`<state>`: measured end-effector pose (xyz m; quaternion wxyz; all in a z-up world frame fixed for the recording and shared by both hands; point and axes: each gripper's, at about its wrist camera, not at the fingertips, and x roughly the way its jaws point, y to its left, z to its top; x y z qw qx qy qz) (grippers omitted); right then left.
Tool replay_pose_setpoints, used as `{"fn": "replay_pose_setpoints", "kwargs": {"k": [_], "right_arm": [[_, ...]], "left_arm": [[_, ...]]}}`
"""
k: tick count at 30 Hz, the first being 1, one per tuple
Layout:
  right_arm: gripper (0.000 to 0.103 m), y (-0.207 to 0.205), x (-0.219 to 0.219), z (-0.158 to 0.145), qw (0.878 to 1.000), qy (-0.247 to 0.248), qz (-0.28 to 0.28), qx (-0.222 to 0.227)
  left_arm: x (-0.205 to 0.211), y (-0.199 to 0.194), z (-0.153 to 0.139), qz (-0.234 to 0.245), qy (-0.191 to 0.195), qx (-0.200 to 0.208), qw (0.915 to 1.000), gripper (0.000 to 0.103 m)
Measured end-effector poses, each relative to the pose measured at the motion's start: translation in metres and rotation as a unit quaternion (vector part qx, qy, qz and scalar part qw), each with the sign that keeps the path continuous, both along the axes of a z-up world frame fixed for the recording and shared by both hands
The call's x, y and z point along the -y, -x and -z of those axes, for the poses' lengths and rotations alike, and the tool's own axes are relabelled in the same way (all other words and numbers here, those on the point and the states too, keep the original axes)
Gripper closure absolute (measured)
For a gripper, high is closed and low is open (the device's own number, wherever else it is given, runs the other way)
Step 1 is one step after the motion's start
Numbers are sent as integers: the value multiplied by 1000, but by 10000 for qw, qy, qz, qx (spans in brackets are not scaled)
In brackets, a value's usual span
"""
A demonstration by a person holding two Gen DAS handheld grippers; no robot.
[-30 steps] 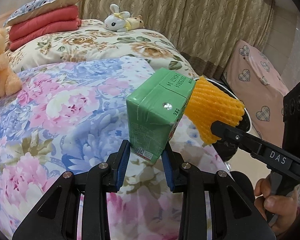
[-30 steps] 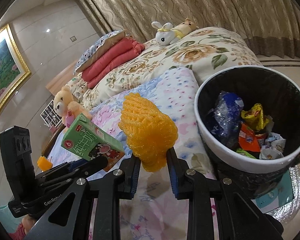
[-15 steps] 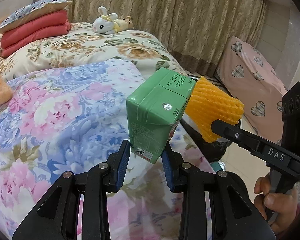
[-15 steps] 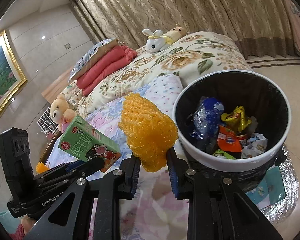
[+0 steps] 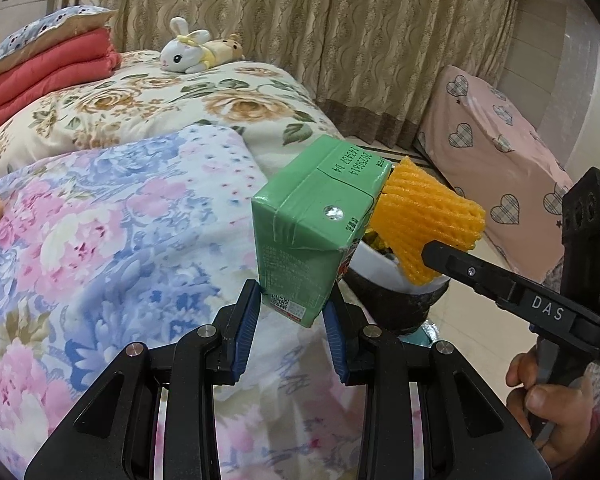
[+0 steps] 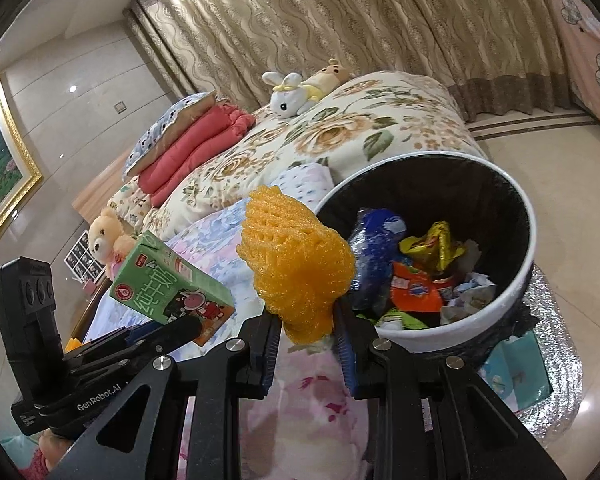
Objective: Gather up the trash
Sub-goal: 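Carry the green juice box and orange mesh sleeve over the bin with both grippers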
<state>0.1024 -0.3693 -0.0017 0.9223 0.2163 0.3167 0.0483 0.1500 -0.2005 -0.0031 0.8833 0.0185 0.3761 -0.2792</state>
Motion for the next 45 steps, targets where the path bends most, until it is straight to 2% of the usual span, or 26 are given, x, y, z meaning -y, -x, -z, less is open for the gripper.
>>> {"fn": "replay_pose_setpoints", "kwargs": {"k": [21, 45], "right_arm": [[77, 4, 32, -1, 9995, -12, 320, -44], [77, 1, 61, -7, 9984, 17, 569, -39]], "left_arm": [[48, -7, -7, 386, 11, 44, 9992, 72], [88, -16, -12, 618, -54, 69, 9981, 72]]}}
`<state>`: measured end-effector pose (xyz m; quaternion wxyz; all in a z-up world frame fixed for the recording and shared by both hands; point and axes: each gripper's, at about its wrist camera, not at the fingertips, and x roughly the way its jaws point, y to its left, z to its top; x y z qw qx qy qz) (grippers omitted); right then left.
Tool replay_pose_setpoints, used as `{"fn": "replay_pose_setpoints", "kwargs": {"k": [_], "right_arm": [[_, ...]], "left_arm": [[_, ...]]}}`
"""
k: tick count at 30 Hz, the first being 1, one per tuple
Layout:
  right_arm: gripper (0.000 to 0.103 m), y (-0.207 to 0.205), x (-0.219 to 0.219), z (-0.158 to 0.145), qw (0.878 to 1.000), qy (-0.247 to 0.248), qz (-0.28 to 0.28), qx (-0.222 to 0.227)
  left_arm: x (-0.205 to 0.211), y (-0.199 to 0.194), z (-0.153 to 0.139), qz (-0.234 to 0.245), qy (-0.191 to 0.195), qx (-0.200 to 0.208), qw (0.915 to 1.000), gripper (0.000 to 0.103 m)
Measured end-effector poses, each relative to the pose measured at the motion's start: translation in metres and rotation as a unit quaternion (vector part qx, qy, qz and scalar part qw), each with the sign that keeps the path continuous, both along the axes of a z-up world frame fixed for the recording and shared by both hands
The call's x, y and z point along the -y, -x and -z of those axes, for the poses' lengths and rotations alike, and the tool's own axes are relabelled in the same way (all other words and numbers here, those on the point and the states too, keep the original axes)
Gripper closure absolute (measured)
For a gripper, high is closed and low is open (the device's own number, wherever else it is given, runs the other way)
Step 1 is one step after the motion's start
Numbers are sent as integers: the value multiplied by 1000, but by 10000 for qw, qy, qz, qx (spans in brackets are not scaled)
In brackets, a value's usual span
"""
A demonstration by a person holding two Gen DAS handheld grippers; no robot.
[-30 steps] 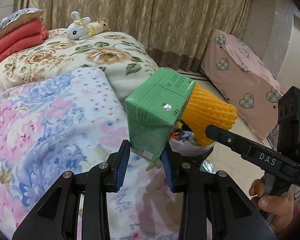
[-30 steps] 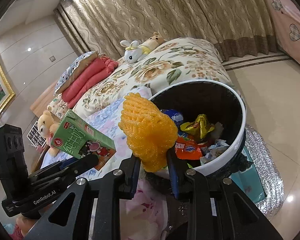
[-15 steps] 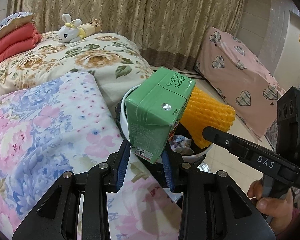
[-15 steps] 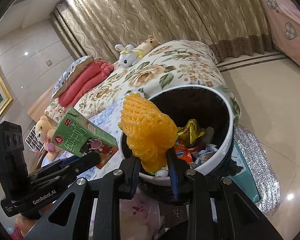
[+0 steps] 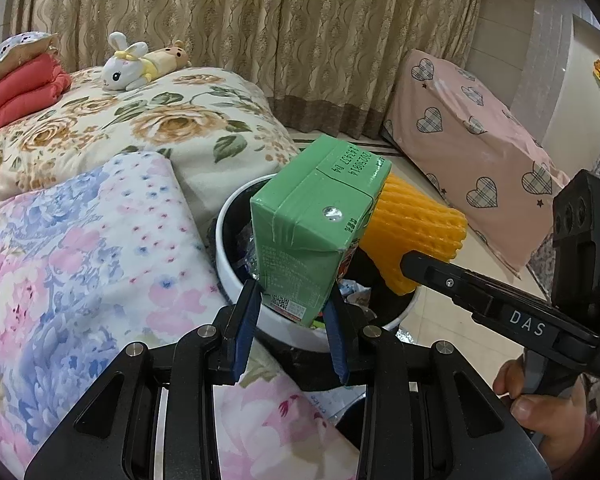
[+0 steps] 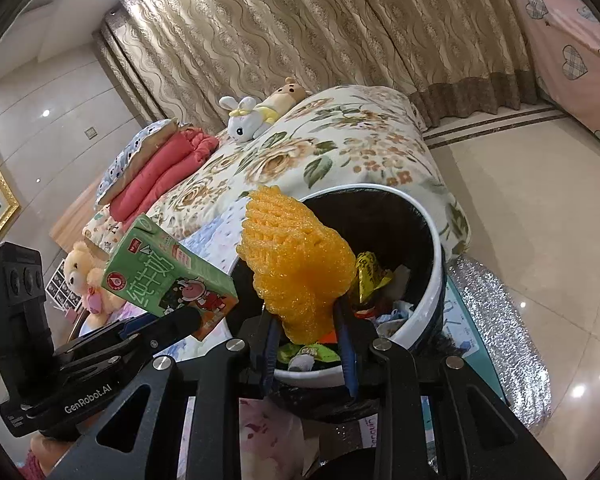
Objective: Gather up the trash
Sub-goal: 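Carry the green juice box and orange mesh sleeve over the bin with both grippers, then open both grippers to drop the juice box and mesh sleeve into the bin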
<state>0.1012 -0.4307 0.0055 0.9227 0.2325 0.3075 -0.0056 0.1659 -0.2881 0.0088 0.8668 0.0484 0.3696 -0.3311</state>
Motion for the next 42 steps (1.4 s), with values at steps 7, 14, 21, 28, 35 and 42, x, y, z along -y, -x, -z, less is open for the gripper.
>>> {"fn": "replay_pose_setpoints", "kwargs": {"k": [7, 14, 21, 28, 35, 42], "right_arm": [[77, -4, 8, 2, 10000, 25, 74, -63], [77, -11, 14, 4, 9998, 69, 100, -124], [76, -19, 19, 6, 9997, 108, 103, -185], [76, -23, 20, 5, 9996, 166, 98, -223], [76, -25, 21, 4, 9995, 195, 93, -233], [75, -30, 24, 5, 9993, 250, 90, -272]], "left_arm": [[8, -5, 5, 22, -57, -54, 10000, 72], [14, -11, 11, 28, -108, -125, 9999, 73], [19, -18, 15, 34, -130, -187, 9997, 72], [24, -22, 16, 65, -152, -219, 9996, 73], [30, -24, 17, 104, -187, -240, 9995, 72], [32, -28, 21, 108, -202, -317, 9992, 72]]}}
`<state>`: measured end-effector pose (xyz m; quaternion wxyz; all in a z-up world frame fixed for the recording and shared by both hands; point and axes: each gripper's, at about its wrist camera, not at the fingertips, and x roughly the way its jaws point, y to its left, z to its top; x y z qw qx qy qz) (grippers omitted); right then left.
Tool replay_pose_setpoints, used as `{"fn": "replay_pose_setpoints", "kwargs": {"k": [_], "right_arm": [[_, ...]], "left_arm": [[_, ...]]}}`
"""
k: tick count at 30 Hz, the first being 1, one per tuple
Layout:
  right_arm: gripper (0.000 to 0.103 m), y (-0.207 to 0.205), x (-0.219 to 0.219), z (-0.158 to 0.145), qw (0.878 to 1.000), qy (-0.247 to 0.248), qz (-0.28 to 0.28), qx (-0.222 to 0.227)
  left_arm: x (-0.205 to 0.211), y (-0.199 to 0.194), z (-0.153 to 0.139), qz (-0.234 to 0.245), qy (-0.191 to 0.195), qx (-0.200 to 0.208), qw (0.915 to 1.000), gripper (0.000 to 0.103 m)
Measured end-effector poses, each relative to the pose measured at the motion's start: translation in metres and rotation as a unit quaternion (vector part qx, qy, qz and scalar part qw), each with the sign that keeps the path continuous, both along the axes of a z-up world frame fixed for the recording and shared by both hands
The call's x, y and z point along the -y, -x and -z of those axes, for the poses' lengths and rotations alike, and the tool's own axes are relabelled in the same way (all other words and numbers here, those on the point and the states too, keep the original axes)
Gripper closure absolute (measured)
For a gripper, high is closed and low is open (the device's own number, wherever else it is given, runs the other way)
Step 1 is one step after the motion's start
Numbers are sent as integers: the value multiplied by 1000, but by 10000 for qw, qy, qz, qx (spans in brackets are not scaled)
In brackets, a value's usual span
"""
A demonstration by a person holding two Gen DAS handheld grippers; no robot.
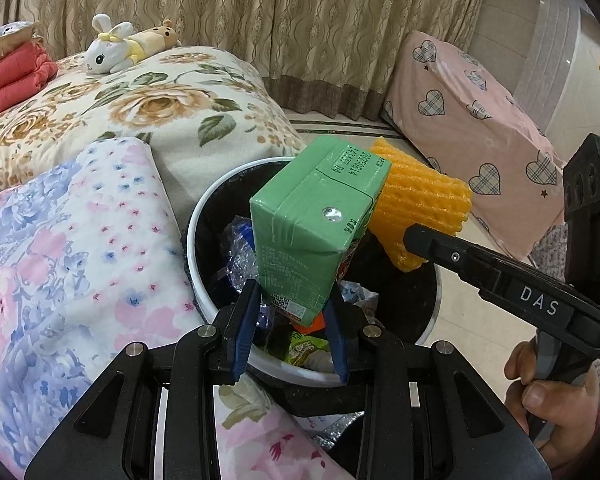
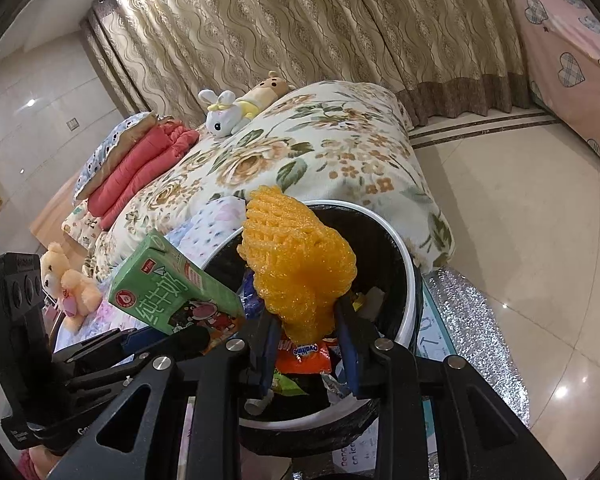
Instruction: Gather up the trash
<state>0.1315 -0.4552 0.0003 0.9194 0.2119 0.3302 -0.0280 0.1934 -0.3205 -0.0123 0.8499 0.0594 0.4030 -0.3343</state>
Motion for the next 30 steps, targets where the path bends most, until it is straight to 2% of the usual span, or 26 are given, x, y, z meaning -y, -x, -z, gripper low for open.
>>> {"fn": "replay_pose_setpoints", "kwargs": {"k": [9, 10, 11, 13, 14, 19, 22, 26, 30], "right_arm": [[70, -5, 0, 3, 9999, 18, 12, -107], [68, -6, 0, 3, 9999, 11, 25, -120], [59, -6, 1, 4, 9999, -9, 45, -141], [56, -7, 3, 4, 9999, -59, 59, -147], [55, -6, 3, 5, 9998, -72, 70, -154], [49, 0, -1, 3, 9999, -81, 86, -121], [42, 4, -7, 1, 9999, -57, 100, -76], [32, 13, -19, -2, 9999, -58, 96, 14], [30, 23, -36, -1, 9999, -56, 42, 90]], "left_arm": [[0, -2, 2, -30, -37, -92, 9999, 72], [0, -3, 2, -41, -32, -116, 9999, 70], [-1, -4, 2, -47, -10, -145, 9999, 65], [-3, -4, 1, -108, 12, -141, 9998, 52], [-6, -3, -1, -124, 56, -104, 9999, 51], [-17, 4, -5, -182, 157, -38, 9997, 51], [-30, 10, -5, -290, 205, -19, 9994, 50], [-58, 21, -1, -526, 339, -94, 9980, 49], [-92, 36, 5, -795, 497, -169, 9954, 49]]}}
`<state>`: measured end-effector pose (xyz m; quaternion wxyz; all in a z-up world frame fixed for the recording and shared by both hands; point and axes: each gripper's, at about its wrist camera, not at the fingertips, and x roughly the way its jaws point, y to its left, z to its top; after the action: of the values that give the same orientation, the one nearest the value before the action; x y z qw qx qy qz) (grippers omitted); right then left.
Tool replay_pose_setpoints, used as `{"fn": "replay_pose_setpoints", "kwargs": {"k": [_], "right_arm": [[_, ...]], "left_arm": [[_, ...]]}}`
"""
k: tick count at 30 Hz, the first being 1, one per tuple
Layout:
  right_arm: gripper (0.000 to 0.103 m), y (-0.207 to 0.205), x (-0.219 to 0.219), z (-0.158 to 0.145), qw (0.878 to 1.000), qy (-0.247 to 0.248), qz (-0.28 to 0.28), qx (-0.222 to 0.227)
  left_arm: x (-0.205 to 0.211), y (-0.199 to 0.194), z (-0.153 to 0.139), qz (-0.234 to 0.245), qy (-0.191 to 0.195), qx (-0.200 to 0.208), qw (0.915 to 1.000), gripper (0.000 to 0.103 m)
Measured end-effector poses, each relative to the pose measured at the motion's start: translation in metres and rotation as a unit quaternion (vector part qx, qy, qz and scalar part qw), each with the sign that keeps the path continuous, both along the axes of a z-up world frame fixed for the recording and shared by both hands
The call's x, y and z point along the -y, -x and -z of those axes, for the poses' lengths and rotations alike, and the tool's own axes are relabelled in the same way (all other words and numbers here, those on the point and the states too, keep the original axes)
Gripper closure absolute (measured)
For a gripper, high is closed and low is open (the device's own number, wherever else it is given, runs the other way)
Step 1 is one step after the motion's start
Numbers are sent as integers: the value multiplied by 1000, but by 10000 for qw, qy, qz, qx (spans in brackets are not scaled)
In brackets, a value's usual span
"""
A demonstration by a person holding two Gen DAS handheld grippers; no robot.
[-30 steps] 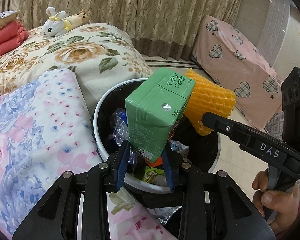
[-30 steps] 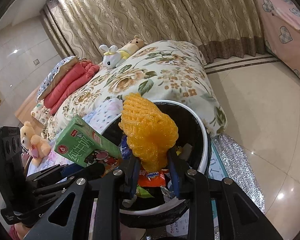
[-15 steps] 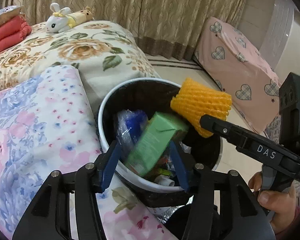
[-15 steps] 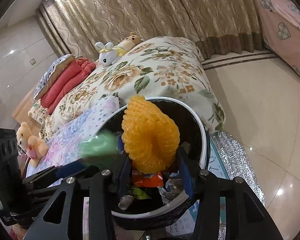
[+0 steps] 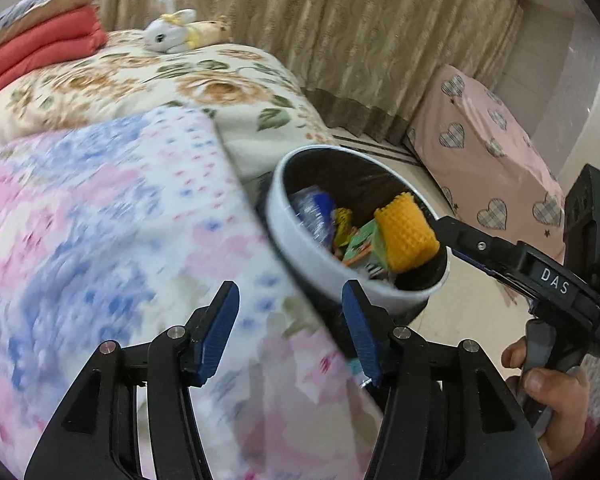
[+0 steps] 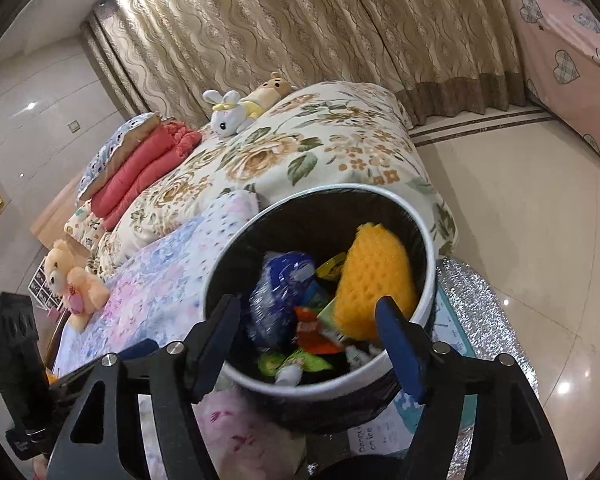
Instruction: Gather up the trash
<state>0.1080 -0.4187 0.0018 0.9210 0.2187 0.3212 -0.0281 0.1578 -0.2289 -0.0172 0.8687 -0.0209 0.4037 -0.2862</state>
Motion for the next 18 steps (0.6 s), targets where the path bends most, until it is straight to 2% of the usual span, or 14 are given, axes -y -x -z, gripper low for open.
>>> {"fn": "replay_pose_setpoints", "kwargs": {"k": [9, 18], "right_arm": [[22, 33, -54, 10, 9995, -28, -240, 199], [20, 54, -95, 8, 9976, 300, -441, 440]], "left_arm": [[-63, 38, 9, -535, 137, 108, 9984, 46], [-104, 72, 4, -920, 152, 453, 9946, 43]]}}
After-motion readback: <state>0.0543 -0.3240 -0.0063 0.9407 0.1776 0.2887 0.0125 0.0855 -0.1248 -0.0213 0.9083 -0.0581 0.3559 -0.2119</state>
